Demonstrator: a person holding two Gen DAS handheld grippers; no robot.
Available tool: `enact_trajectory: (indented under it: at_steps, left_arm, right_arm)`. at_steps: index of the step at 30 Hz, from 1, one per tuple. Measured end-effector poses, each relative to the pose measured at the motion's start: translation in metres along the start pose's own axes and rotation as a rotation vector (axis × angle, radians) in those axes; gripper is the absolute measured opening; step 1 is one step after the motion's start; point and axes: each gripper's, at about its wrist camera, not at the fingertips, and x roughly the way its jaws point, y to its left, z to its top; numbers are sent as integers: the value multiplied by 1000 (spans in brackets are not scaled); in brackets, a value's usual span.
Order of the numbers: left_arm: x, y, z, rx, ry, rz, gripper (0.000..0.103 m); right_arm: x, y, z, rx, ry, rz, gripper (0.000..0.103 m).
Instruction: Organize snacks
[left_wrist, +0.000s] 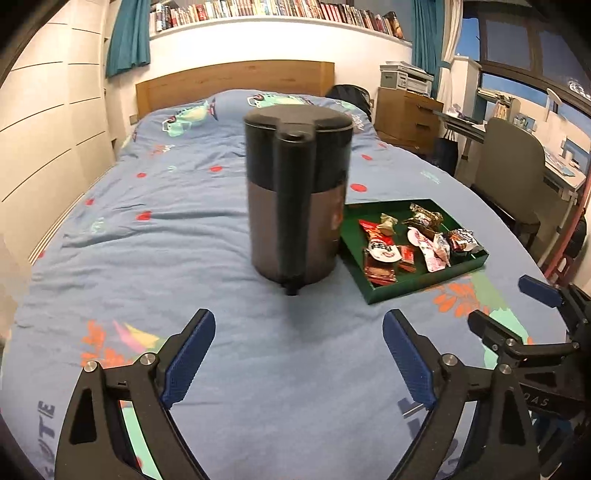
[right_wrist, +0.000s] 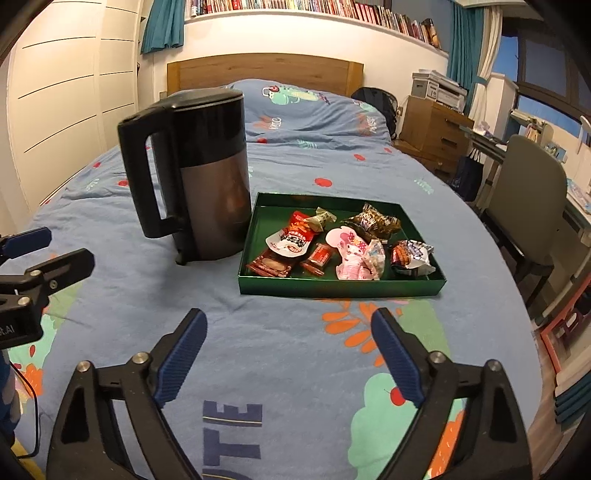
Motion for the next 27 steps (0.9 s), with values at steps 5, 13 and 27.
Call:
enact_trajectory:
  at_steps: [5, 13, 27]
  left_arm:
    - [-12, 10, -5, -4, -5, 7, 90]
    - [-29, 21, -8, -11, -25, 15, 90]
    - [-43, 32, -9, -29, -42, 10, 93]
  right_arm:
    - [-16, 3, 3, 3, -30, -23, 103]
    - [-33, 9, 6, -5, -59, -44, 103]
    - [-39, 12, 3, -10, -59, -55, 103]
